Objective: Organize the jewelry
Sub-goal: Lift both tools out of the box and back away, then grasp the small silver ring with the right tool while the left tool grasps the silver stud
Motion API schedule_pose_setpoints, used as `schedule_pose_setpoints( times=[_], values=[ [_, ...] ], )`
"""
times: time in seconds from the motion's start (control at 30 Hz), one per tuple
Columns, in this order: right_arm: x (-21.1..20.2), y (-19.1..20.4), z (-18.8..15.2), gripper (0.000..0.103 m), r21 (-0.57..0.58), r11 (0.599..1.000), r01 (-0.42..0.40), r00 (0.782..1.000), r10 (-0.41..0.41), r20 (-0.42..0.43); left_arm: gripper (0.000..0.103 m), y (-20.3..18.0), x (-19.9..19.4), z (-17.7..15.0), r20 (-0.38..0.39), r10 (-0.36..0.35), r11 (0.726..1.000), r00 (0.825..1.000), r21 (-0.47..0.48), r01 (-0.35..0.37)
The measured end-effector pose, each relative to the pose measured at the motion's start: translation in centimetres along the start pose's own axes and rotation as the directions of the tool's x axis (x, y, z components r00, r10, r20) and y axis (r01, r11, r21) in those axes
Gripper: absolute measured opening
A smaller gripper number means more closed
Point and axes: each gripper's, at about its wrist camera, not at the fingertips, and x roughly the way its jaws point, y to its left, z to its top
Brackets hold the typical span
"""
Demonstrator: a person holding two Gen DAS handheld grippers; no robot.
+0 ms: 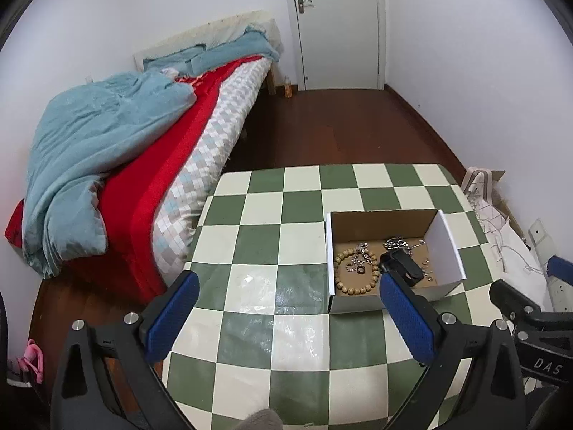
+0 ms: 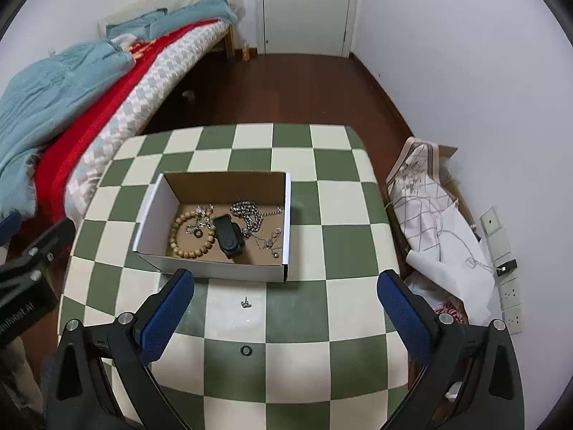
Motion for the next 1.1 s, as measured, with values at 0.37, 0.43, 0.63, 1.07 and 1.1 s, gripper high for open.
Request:
schedule_pose_setpoints(
  times=[0.37,0.43,0.63,1.07,1.1],
  values=[
    [-4.5,-0.1,-1.8,0.103,0.011,1.0,-0.008,0.997,0.007,0.073,0.103,0.5,-3.2,-2.2,0.079,0.031,0.999,0.996,-0.033,-0.029],
    [-4.0,-0.3,-2.8,0.103,0.021,1.0,-0.022,0.998,0.02,0.061,0.103,0.4,-2.9,-3.2,0.079,0.071,0.997,0.994,-0.035,-0.069],
    [2.1,-0.7,-7.2,0.103,0.069,0.997,-0.043,0.998,0.046,-0.043,0.103,-0.2,1.2,-6.8,0.007,0.214,0.976,0.977,0.029,-0.214],
    [10.9,2.1,-12.4,0.051,0.08,0.988,-0.128,0.979,0.139,-0.149,0.103,-0.7,7.9,-11.2,-0.182,0.255,0.966,0.95,0.084,-0.244],
    [10.9,2.5,-12.4,0.049,0.062,0.991,-0.118,0.983,0.126,-0.136,0.103,-0.7,8.1,-11.2,-0.185,0.255,0.966,0.949,0.084,-0.244]
  ],
)
